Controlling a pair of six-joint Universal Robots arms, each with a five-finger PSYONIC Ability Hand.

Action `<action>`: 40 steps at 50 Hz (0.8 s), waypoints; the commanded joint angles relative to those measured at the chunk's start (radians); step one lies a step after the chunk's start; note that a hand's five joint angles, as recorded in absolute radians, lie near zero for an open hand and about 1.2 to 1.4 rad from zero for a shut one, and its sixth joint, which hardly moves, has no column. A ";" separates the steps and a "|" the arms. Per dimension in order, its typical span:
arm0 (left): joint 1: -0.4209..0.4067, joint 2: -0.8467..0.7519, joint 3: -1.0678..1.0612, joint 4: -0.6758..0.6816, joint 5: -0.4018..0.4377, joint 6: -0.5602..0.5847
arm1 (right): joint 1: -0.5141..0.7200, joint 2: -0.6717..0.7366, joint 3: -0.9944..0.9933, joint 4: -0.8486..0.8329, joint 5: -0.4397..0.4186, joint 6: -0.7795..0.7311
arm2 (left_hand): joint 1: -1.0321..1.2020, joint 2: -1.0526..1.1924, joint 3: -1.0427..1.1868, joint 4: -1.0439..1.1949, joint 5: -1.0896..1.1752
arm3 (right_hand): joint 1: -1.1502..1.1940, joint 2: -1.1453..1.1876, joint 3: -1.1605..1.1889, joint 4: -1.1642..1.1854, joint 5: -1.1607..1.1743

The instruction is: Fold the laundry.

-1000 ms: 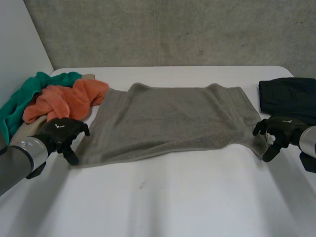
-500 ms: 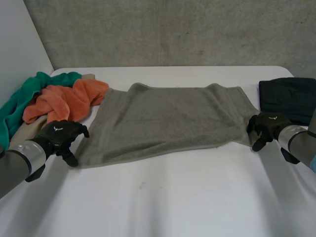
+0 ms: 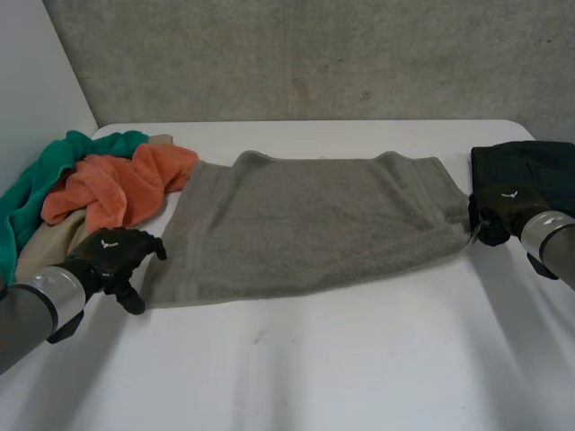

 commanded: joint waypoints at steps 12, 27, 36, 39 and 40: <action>-0.019 -0.119 0.051 0.053 0.005 0.115 | -0.003 -0.074 0.112 0.007 -0.024 0.005 | 0.166 0.172 0.173 0.186 0.187 | 0.310 0.221 0.236 0.205 0.231; -0.048 -0.182 0.085 0.151 0.009 0.124 | -0.003 -0.088 0.153 -0.016 -0.030 0.002 | 0.328 0.333 0.335 0.348 0.349 | 0.310 0.221 0.236 0.205 0.231; -0.071 -0.228 0.120 0.183 -0.002 0.129 | -0.005 -0.096 0.165 -0.022 -0.034 0.002 | 0.328 0.333 0.335 0.348 0.349 | 0.310 0.221 0.236 0.205 0.231; -0.076 -0.242 0.135 0.175 -0.004 0.132 | -0.006 -0.097 0.167 -0.022 -0.036 0.003 | 0.337 0.342 0.344 0.356 0.357 | 0.310 0.221 0.236 0.205 0.231; -0.077 -0.244 0.138 0.172 -0.004 0.133 | -0.008 -0.097 0.167 -0.022 -0.036 0.003 | 0.340 0.345 0.347 0.359 0.360 | 0.310 0.221 0.236 0.205 0.231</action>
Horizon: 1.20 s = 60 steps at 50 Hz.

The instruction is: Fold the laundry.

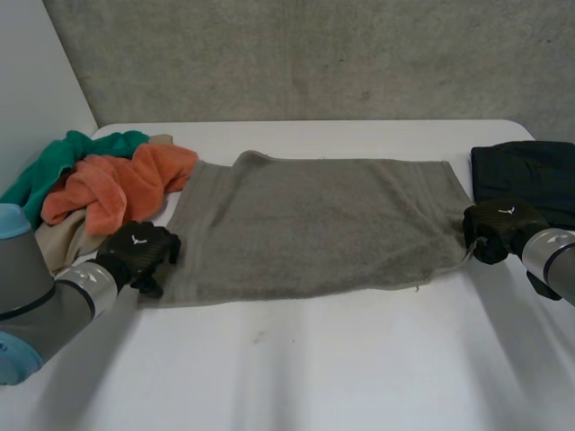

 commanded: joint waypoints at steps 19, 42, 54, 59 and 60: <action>0.001 0.081 0.006 -0.201 -0.019 -0.059 | -0.006 -0.005 0.007 -0.009 -0.006 -0.002 | 0.042 0.046 0.045 0.043 0.052 | 0.310 0.221 0.236 0.203 0.228; -0.007 -0.044 0.089 -0.073 -0.028 -0.001 | -0.005 -0.003 0.021 -0.017 -0.009 -0.003 | 0.045 0.049 0.048 0.046 0.055 | 0.310 0.221 0.236 0.203 0.228; -0.030 -0.107 0.143 -0.041 -0.045 0.005 | 0.000 -0.005 0.030 -0.024 -0.009 -0.003 | 0.183 0.187 0.186 0.184 0.193 | 0.310 0.221 0.236 0.203 0.228; -0.030 -0.122 0.161 -0.046 -0.045 0.017 | -0.003 -0.005 0.030 -0.024 -0.009 -0.003 | 0.242 0.246 0.244 0.242 0.251 | 0.310 0.221 0.236 0.203 0.228; -0.030 -0.123 0.161 -0.046 -0.045 0.019 | -0.003 -0.005 0.030 -0.024 -0.009 -0.003 | 0.257 0.261 0.259 0.257 0.266 | 0.310 0.221 0.236 0.203 0.228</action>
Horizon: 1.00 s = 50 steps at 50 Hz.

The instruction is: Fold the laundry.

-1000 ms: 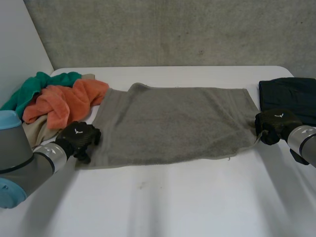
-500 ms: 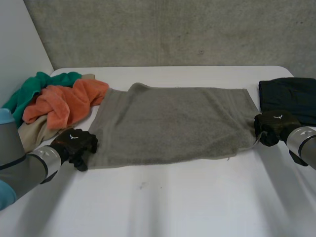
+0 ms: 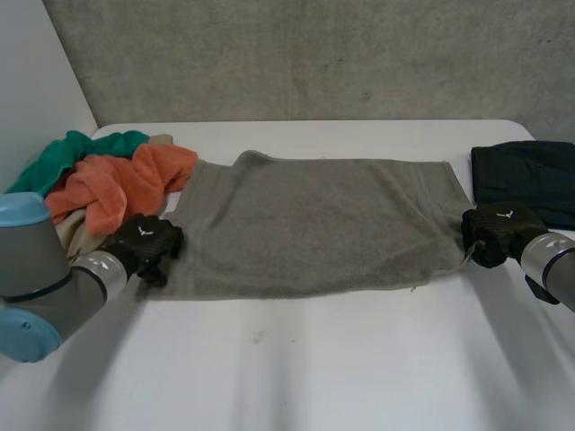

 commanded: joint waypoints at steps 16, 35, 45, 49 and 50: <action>0.025 0.240 -0.148 -0.029 0.022 -0.039 | -0.002 -0.035 0.005 0.029 -0.006 -0.003 | 0.634 0.636 0.637 0.638 0.643 | 0.310 0.221 0.236 0.203 0.228; 0.198 0.575 -0.307 -0.639 0.051 0.282 | -0.169 -0.253 0.126 0.741 -0.063 -0.781 | 0.634 0.636 0.637 0.638 0.643 | 0.310 0.221 0.236 0.203 0.228; 0.074 0.327 -0.101 -0.419 -0.037 0.182 | -0.111 -0.111 -0.036 0.516 -0.065 -0.445 | 0.634 0.636 0.637 0.638 0.643 | 0.310 0.221 0.236 0.203 0.228; 0.014 0.204 0.072 -0.291 -0.089 0.075 | -0.059 -0.045 -0.141 0.321 -0.059 -0.238 | 0.634 0.636 0.637 0.638 0.643 | 0.310 0.221 0.236 0.203 0.228; 0.005 0.184 0.107 -0.270 -0.097 0.060 | -0.048 -0.034 -0.162 0.290 -0.049 -0.213 | 0.634 0.636 0.637 0.638 0.643 | 0.310 0.221 0.236 0.203 0.228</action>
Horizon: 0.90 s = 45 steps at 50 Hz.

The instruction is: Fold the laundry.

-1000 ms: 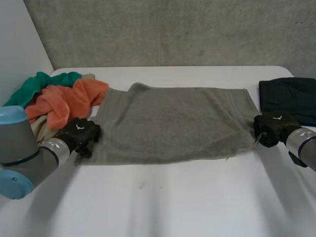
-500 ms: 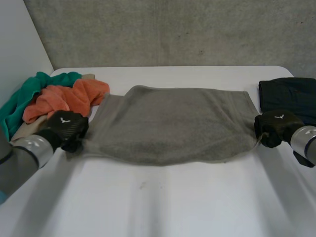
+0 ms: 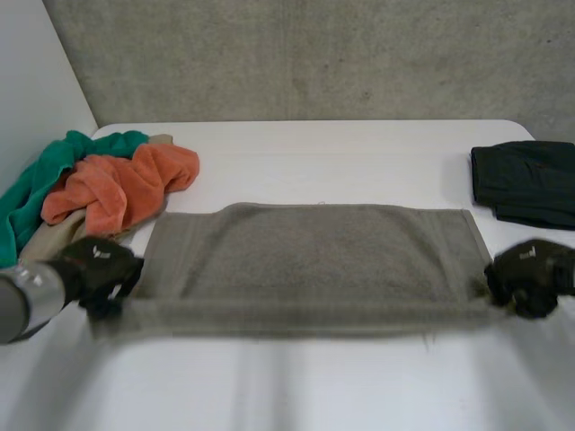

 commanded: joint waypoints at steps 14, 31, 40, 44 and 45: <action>-0.141 -0.221 0.772 0.734 -0.292 -0.544 | 0.175 0.033 -0.472 -1.053 0.265 0.666 | 0.253 0.200 0.205 0.197 0.243 | 0.310 0.221 0.226 0.201 0.228; -0.144 -0.305 0.669 0.586 -0.194 -0.568 | 0.218 0.162 -0.492 -0.832 0.169 0.651 | 0.253 0.200 0.205 0.197 0.243 | 0.310 0.221 0.226 0.201 0.228; -0.158 -0.374 0.498 0.466 -0.161 -0.466 | 0.212 0.249 -0.385 -0.593 0.127 0.502 | 0.253 0.200 0.205 0.197 0.243 | 0.310 0.221 0.226 0.201 0.228; -0.163 -0.344 0.398 0.368 -0.118 -0.428 | 0.187 0.217 -0.299 -0.432 0.097 0.407 | 0.253 0.200 0.205 0.197 0.243 | 0.310 0.221 0.226 0.201 0.228; -0.163 -0.316 0.355 0.316 -0.104 -0.410 | 0.176 0.191 -0.261 -0.362 0.080 0.361 | 0.253 0.200 0.205 0.197 0.243 | 0.310 0.221 0.226 0.201 0.228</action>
